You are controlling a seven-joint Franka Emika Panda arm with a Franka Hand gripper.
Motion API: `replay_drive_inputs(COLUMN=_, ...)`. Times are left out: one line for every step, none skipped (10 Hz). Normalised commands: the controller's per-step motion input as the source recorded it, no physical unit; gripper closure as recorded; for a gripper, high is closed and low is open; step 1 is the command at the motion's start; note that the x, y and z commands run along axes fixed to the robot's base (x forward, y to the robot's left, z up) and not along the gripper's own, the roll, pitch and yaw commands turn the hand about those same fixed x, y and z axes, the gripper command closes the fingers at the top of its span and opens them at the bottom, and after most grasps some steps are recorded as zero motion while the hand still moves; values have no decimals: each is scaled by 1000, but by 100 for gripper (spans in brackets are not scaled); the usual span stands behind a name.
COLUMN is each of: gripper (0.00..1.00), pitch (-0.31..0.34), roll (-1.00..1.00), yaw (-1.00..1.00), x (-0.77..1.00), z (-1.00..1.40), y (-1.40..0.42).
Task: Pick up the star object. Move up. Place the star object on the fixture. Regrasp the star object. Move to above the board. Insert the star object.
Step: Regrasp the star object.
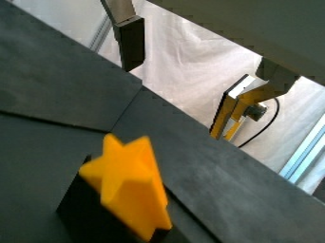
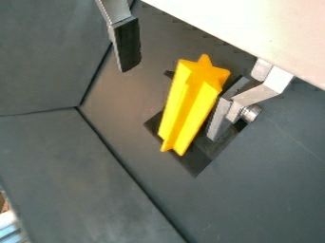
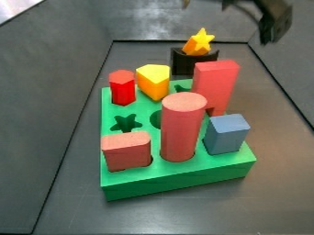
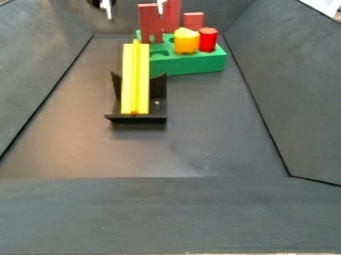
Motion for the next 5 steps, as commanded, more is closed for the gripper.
replay_drive_inputs(gripper=0, pitch=-126, roll=86, yaw=75, x=89, z=-1000, y=30)
replay_drive_inputs(gripper=0, pitch=-129, roll=85, yaw=53, x=100, z=-1000, y=27)
replay_drive_inputs(gripper=0, pitch=-108, roll=81, yaw=2, x=114, z=-989, y=21)
replay_drive_inputs(gripper=0, pitch=-96, roll=82, yaw=-15, x=107, z=-870, y=16)
replay_drive_inputs(gripper=0, pitch=-66, roll=81, yaw=-34, x=92, z=-640, y=7)
